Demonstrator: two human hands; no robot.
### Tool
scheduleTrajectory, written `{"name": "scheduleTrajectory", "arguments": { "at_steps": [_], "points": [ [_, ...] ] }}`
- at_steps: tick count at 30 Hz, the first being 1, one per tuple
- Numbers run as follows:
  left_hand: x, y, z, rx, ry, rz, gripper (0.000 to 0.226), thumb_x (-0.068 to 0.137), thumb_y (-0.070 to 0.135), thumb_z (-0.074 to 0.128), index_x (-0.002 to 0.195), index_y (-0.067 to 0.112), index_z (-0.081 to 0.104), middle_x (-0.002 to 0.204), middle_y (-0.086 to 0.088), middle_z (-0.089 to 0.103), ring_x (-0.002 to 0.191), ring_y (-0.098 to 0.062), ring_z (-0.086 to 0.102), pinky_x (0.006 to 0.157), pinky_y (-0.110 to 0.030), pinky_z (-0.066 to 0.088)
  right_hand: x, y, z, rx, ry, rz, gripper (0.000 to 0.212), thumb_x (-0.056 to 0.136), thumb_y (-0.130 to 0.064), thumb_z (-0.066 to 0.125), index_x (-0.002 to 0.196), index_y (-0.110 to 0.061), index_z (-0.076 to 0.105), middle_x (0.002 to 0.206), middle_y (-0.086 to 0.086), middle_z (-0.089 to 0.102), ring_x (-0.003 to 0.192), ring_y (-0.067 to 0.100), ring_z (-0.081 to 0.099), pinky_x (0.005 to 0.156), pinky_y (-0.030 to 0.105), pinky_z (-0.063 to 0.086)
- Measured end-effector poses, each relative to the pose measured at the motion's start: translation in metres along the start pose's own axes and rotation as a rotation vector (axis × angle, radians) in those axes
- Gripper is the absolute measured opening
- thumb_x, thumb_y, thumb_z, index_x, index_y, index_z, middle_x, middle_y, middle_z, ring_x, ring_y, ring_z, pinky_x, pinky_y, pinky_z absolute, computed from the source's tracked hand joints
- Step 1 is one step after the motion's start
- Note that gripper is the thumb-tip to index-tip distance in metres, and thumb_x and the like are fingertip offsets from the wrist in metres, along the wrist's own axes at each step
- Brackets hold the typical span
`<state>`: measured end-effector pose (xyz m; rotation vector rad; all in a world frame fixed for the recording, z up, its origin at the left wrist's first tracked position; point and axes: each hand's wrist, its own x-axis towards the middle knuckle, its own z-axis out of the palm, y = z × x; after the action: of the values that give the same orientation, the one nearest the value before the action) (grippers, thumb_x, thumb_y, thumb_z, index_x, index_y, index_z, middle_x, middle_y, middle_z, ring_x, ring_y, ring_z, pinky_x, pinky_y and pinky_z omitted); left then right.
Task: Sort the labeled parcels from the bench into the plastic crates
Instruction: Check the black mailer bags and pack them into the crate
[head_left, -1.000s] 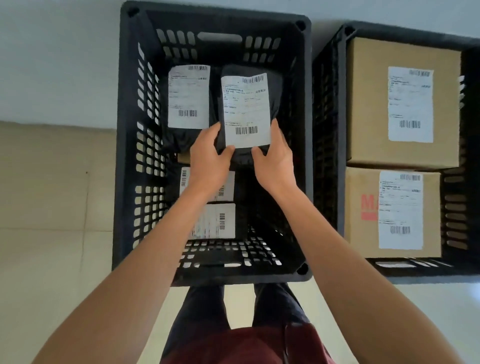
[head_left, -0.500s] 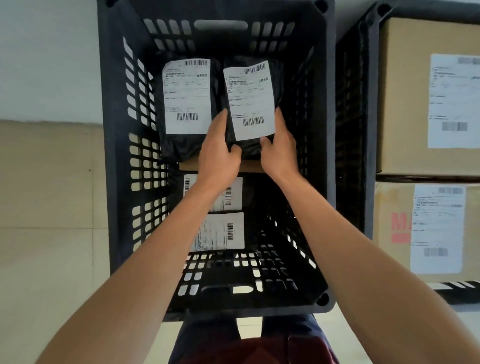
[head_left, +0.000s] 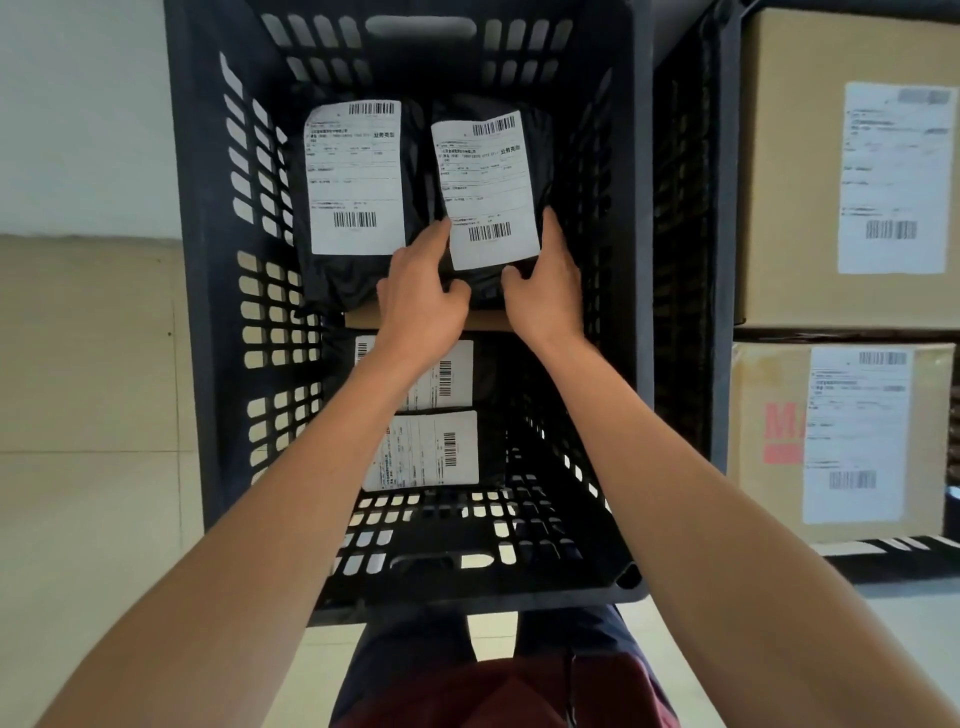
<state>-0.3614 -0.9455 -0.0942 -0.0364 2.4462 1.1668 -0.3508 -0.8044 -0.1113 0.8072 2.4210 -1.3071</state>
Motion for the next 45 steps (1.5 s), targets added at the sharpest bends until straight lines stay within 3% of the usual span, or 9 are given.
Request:
{"name": "scheduleTrajectory", "arguments": {
  "at_steps": [6, 11, 16, 21, 25, 29, 35, 41, 45],
  "points": [
    [-0.022, 0.001, -0.011, -0.005, 0.013, 0.034, 0.065, 0.090, 0.003, 0.047, 0.154, 0.017, 0.048, 0.153, 0.003, 0.053, 0.142, -0.017, 0.048, 0.121, -0.040, 0.038, -0.039, -0.009, -0.018, -0.127, -0.010, -0.145, 0.075, 0.096, -0.005, 0.060, 0.162, -0.022, 0.027, 0.166, 0.013, 0.030, 0.153, 0.030, 0.027, 0.123, 0.052, 0.034],
    [-0.053, 0.015, -0.039, 0.001, -0.021, 0.084, 0.060, 0.098, 0.010, 0.059, 0.156, 0.017, 0.045, 0.156, 0.001, 0.050, 0.145, -0.017, 0.043, 0.123, -0.043, 0.035, -0.094, -0.025, -0.041, -0.296, 0.014, -0.309, 0.068, 0.100, -0.007, 0.062, 0.161, -0.016, 0.032, 0.170, 0.016, 0.022, 0.155, 0.036, 0.023, 0.120, 0.043, 0.032],
    [-0.084, 0.047, -0.075, 0.046, -0.158, 0.222, 0.062, 0.101, 0.022, 0.065, 0.158, 0.025, 0.042, 0.160, 0.008, 0.045, 0.147, -0.009, 0.040, 0.123, -0.040, 0.035, -0.136, -0.035, -0.075, -0.262, 0.086, -0.336, 0.064, 0.101, -0.015, 0.065, 0.159, -0.019, 0.039, 0.170, 0.005, 0.026, 0.154, 0.025, 0.030, 0.116, 0.027, 0.027],
    [-0.102, 0.080, -0.091, 0.190, -0.126, 0.387, 0.063, 0.101, 0.025, 0.066, 0.158, 0.021, 0.041, 0.160, 0.003, 0.045, 0.149, -0.015, 0.036, 0.121, -0.027, 0.023, -0.172, -0.039, -0.116, -0.233, 0.225, -0.335, 0.056, 0.100, -0.026, 0.068, 0.153, -0.022, 0.049, 0.162, 0.003, 0.043, 0.150, 0.021, 0.037, 0.122, 0.048, 0.035],
    [-0.114, 0.111, -0.088, 0.245, -0.141, 0.502, 0.062, 0.101, 0.029, 0.065, 0.158, 0.024, 0.040, 0.158, 0.004, 0.048, 0.147, -0.016, 0.040, 0.123, -0.040, 0.033, -0.200, -0.032, -0.151, -0.248, 0.327, -0.308, 0.056, 0.099, -0.029, 0.069, 0.151, -0.021, 0.050, 0.160, 0.003, 0.047, 0.149, 0.021, 0.040, 0.122, 0.048, 0.035],
    [-0.127, 0.146, -0.073, 0.242, -0.187, 0.575, 0.061, 0.101, 0.031, 0.064, 0.158, 0.028, 0.041, 0.158, 0.007, 0.048, 0.147, -0.013, 0.041, 0.122, -0.040, 0.034, -0.225, -0.016, -0.180, -0.236, 0.418, -0.247, 0.056, 0.099, -0.033, 0.068, 0.151, -0.025, 0.051, 0.160, 0.003, 0.046, 0.151, 0.025, 0.038, 0.121, 0.056, 0.032],
    [-0.151, 0.199, -0.029, 0.190, -0.303, 0.644, 0.055, 0.101, 0.031, 0.065, 0.154, 0.029, 0.049, 0.147, 0.013, 0.058, 0.132, -0.003, 0.053, 0.115, -0.039, 0.044, -0.268, 0.020, -0.231, -0.174, 0.540, -0.154, 0.053, 0.098, -0.034, 0.069, 0.148, -0.024, 0.055, 0.154, -0.002, 0.054, 0.144, 0.019, 0.047, 0.119, 0.048, 0.040],
    [-0.195, 0.258, 0.045, 0.254, -0.399, 0.738, 0.050, 0.102, 0.027, 0.065, 0.150, 0.027, 0.054, 0.137, 0.014, 0.062, 0.125, -0.001, 0.055, 0.108, -0.022, 0.041, -0.316, 0.082, -0.290, -0.176, 0.627, -0.038, 0.050, 0.101, -0.036, 0.067, 0.148, -0.026, 0.055, 0.155, -0.005, 0.053, 0.144, 0.020, 0.045, 0.118, 0.046, 0.040],
    [-0.237, 0.293, 0.106, 0.345, -0.465, 0.872, 0.047, 0.103, 0.027, 0.062, 0.149, 0.025, 0.055, 0.139, 0.008, 0.064, 0.123, -0.009, 0.058, 0.107, -0.032, 0.046, -0.351, 0.136, -0.330, -0.143, 0.720, -0.024, 0.048, 0.099, -0.031, 0.068, 0.145, -0.020, 0.059, 0.151, 0.000, 0.058, 0.139, 0.022, 0.052, 0.115, 0.047, 0.044]
  ]
}}
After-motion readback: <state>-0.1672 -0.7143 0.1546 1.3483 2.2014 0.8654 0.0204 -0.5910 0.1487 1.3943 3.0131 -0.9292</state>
